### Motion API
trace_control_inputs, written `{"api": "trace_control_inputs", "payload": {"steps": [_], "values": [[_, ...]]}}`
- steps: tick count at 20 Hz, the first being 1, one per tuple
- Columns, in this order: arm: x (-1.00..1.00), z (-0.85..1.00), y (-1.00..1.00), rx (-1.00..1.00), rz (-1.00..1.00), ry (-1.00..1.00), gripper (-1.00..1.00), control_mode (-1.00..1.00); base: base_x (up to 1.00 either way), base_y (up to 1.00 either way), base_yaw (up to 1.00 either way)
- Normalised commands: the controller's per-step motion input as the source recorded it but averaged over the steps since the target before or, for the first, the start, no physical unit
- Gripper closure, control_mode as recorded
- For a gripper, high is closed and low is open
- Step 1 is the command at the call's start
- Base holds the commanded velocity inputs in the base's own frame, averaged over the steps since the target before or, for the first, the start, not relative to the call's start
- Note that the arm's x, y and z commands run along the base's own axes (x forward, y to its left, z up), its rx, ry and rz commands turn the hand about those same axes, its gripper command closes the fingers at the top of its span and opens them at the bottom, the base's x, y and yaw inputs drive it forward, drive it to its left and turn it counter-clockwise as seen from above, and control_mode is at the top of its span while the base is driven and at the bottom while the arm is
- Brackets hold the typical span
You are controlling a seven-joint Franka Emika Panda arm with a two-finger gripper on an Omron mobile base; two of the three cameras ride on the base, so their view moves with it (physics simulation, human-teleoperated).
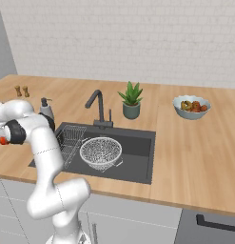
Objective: Put the colander in the sink, put the apple in the colander, and turn on the sink faucet and pour water over the colander.
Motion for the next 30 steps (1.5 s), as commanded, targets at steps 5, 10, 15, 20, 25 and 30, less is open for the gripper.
{"api": "trace_control_inputs", "payload": {"steps": [5,10,15,20,25,30], "values": [[-0.15,-0.30,-0.15,-0.08,0.08,0.00,-1.00,-1.00,0.00,0.00,0.00],[-0.02,-0.30,-0.19,-0.01,0.07,0.00,-1.00,-1.00,0.00,0.00,0.00],[-0.03,-0.32,-0.27,-0.03,0.10,0.00,-1.00,-1.00,0.00,0.00,0.00],[-0.02,-0.31,-0.18,-0.02,0.12,-0.02,-1.00,-1.00,0.00,0.00,0.00],[-0.02,-0.44,-0.10,-0.03,0.11,-0.02,1.00,-1.00,0.00,0.00,0.00],[0.00,-0.49,-0.16,-0.02,0.11,-0.04,1.00,-1.00,0.00,0.00,0.00]]}}
